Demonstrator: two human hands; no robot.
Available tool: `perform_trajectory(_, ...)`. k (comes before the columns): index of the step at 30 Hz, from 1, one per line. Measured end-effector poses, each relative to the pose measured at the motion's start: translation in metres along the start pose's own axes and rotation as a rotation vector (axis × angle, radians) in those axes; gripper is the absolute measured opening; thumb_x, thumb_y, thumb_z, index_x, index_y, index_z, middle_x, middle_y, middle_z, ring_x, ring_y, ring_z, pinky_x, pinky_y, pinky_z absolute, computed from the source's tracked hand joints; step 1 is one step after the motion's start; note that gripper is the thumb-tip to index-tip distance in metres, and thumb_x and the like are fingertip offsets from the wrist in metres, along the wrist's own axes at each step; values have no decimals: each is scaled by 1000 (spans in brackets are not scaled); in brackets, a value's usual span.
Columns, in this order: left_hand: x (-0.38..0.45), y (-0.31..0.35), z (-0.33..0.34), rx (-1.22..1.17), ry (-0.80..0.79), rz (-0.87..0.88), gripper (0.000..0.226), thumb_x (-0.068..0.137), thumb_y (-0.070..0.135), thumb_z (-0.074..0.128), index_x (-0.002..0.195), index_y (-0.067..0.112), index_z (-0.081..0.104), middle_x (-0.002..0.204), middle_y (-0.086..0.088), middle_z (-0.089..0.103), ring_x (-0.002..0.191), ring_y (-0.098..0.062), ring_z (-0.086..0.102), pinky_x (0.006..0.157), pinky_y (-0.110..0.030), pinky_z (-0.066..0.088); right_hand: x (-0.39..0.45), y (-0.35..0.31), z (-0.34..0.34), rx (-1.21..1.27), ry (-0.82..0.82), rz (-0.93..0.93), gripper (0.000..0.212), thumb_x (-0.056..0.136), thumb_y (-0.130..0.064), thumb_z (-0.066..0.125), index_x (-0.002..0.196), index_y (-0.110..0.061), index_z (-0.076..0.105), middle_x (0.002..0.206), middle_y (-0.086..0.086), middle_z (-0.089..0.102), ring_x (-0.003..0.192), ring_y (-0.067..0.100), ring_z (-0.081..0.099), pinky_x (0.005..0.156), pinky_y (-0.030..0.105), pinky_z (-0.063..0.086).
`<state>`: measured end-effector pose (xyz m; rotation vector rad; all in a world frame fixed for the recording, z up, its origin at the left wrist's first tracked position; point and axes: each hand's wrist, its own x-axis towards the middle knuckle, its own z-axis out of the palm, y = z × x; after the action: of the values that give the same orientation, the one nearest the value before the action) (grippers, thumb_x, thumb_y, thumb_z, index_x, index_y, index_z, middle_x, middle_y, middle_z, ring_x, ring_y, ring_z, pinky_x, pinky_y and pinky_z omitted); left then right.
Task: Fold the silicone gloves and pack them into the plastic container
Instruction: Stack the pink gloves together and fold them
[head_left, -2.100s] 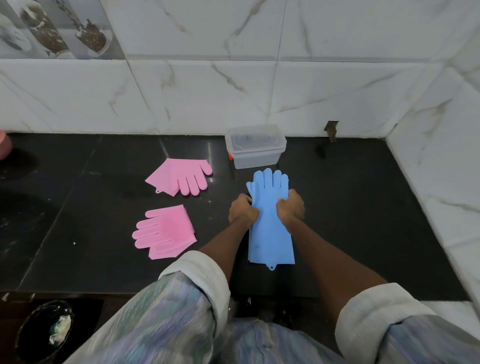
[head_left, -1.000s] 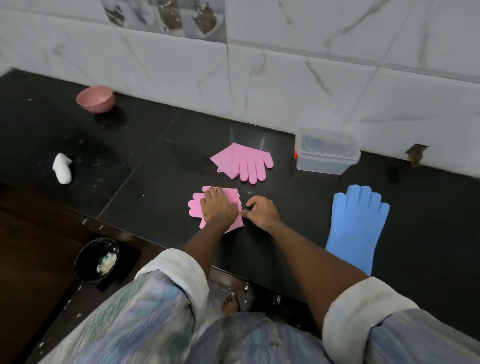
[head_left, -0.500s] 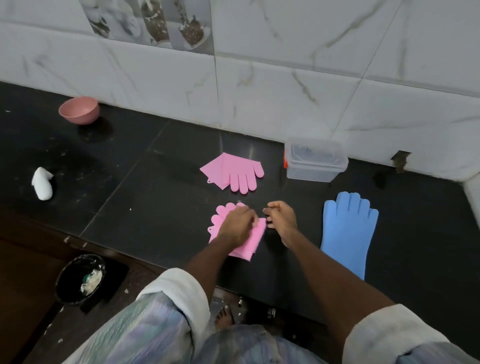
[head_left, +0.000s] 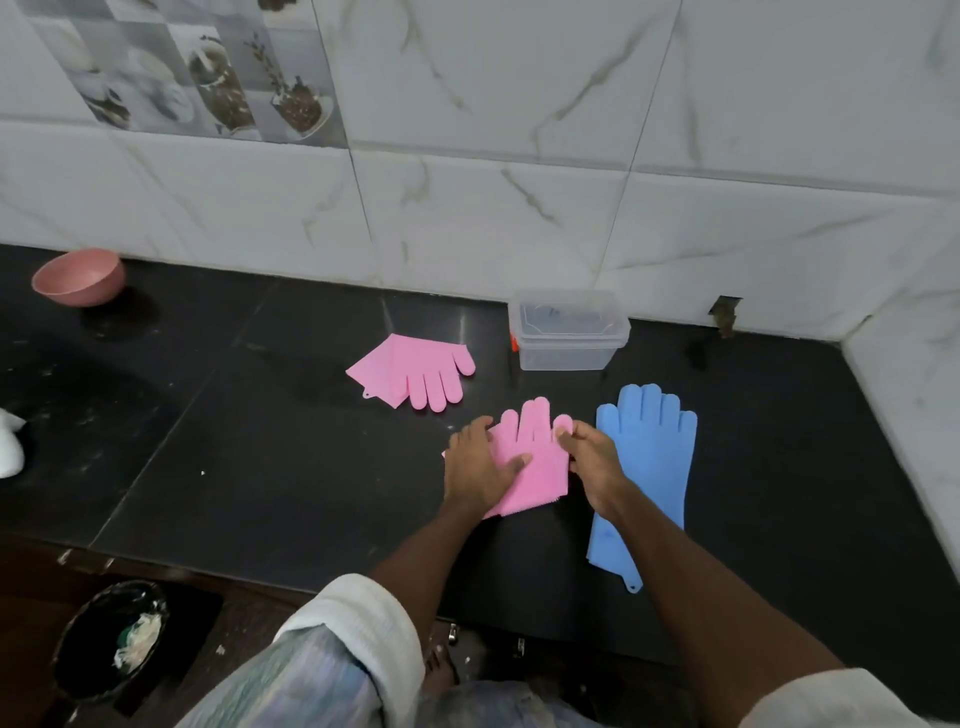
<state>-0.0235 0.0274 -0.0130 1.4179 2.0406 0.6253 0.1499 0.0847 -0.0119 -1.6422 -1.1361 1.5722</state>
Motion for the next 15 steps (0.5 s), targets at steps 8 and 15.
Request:
perform_trajectory(8,2,21,4,-560,-199,-139,42,93,69,62,83,30,73,85,12,69,92,-20,60,84,-33,47,6,-31,-7,362,38,10,21,112,-24,46,101,-12,59,112,16,71,97,26,70,91,54,62)
perform_trajectory(15,12,38,-20,-1198,-748,-317,64,101,49,65,148,6,58,138,-18,69,124,-33,68,106,-48,56,12,-67,-10,607,15,11,21,109,-13,48,90,-10,56,111,18,62,103,33,65,105,52,55)
